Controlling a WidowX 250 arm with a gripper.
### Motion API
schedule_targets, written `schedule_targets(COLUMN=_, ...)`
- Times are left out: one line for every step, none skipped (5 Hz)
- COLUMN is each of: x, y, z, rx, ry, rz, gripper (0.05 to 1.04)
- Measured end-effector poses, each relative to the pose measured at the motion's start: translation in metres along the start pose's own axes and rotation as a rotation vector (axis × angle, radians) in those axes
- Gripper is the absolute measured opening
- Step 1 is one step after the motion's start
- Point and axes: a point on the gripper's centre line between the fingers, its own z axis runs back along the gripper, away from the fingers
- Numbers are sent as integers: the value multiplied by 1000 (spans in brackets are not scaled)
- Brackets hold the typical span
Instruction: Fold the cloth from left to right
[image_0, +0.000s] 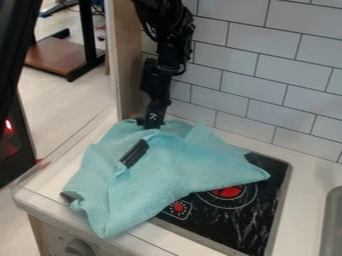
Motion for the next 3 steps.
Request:
schedule_targets(x=-1, y=0, z=0, rx=0, ry=6, rz=-14, gripper=349)
schedule_targets(x=-2, y=0, z=0, rx=3, ry=12, rz=-30, gripper=196)
schedule_targets(x=-2, y=0, z=0, rx=5, ry=22, rz=-38, gripper=91)
